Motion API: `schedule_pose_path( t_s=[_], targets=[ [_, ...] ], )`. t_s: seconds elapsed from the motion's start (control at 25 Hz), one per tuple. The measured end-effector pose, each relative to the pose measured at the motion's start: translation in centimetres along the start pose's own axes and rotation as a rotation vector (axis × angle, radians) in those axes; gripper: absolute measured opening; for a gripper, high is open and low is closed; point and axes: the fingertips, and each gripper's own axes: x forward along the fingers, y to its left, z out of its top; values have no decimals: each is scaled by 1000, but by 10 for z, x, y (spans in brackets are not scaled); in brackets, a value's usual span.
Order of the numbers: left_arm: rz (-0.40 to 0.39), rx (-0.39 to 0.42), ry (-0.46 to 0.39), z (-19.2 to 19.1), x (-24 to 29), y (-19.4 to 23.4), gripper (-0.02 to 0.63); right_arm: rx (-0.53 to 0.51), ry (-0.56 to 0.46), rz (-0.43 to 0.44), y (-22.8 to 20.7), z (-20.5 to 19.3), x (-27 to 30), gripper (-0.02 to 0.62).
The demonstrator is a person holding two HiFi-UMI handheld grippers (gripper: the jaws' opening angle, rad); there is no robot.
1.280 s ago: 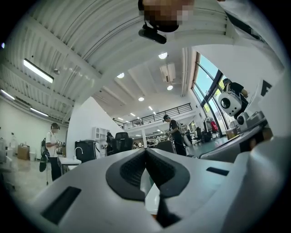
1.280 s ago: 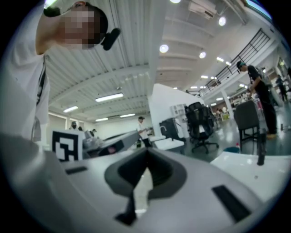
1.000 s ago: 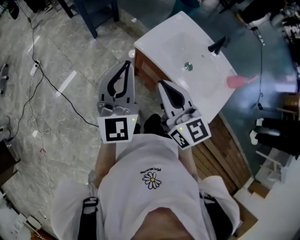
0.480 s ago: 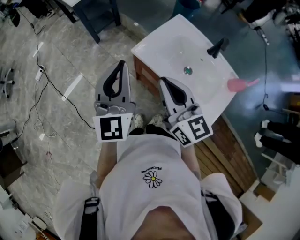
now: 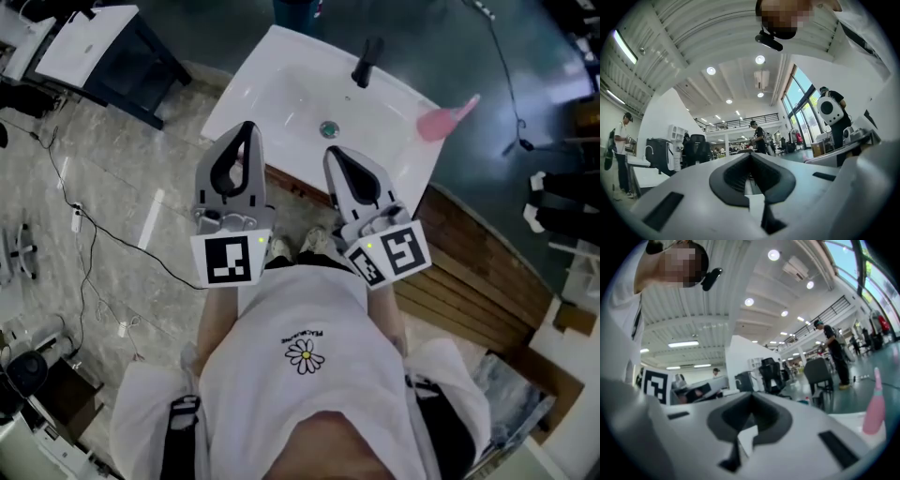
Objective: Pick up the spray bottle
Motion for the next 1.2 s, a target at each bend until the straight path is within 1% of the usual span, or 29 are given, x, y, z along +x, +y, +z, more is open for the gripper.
schedule_pose_path(
  t_s=[0.08, 0.16, 0.32, 0.48, 0.56, 0.72, 0.88, 1.08, 1.2],
  targets=[
    [-68, -4, -4, 0, 16, -25, 20, 3, -18, -75, -21, 4, -16, 29],
    [-120, -11, -9, 1, 29, -48, 20, -6, -28, -138, -40, 8, -32, 29],
    [-171, -23, -32, 0, 50, -82, 20, -51, -31, -227, -73, 12, -60, 29],
    [-228, -53, -42, -5, 60, -103, 20, -50, -48, -331, -91, 11, -86, 29],
    [-265, -71, -55, -1, 66, -109, 20, -54, -61, -386, -94, 15, -93, 29],
    [-360, -103, -112, 11, 86, -117, 20, -94, -101, -503, -100, 30, -99, 29],
    [-447, -129, -125, 18, 98, -127, 20, -113, -137, -632, -103, 40, -108, 29],
    [-523, -168, -128, 22, 110, -127, 20, -137, -152, -741, -101, 48, -109, 29],
    [-543, -197, -129, 22, 112, -125, 20, -145, -154, -792, -97, 50, -111, 29]
  ],
)
